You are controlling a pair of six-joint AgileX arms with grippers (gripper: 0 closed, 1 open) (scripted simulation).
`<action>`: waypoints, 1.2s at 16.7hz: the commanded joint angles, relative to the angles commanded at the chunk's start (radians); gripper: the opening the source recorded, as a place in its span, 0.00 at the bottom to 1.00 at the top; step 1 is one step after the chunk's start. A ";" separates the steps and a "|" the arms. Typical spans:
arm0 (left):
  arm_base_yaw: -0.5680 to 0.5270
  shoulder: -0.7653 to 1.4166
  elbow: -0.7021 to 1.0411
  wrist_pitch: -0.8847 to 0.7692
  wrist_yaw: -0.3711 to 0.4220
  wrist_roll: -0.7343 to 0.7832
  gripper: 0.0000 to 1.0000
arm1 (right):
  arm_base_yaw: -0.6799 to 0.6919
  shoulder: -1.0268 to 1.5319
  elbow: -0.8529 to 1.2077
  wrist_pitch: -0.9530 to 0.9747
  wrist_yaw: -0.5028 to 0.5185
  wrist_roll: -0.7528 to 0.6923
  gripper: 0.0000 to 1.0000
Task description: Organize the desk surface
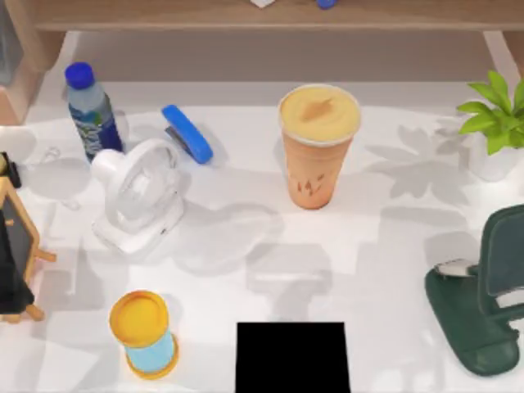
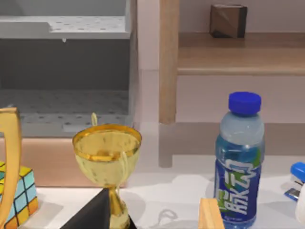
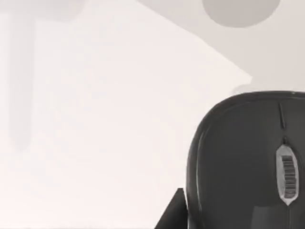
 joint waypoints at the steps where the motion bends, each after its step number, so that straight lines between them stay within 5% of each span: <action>1: 0.000 0.000 0.000 0.000 0.000 0.000 1.00 | 0.023 -0.012 0.014 0.001 0.004 -0.052 0.00; 8: 0.000 0.000 0.000 0.000 0.000 0.000 1.00 | 0.287 -0.077 0.108 0.018 0.033 -0.685 0.00; 20: 0.000 0.000 0.000 0.000 0.000 0.000 1.00 | 0.935 0.017 0.035 0.095 -0.010 -2.268 0.00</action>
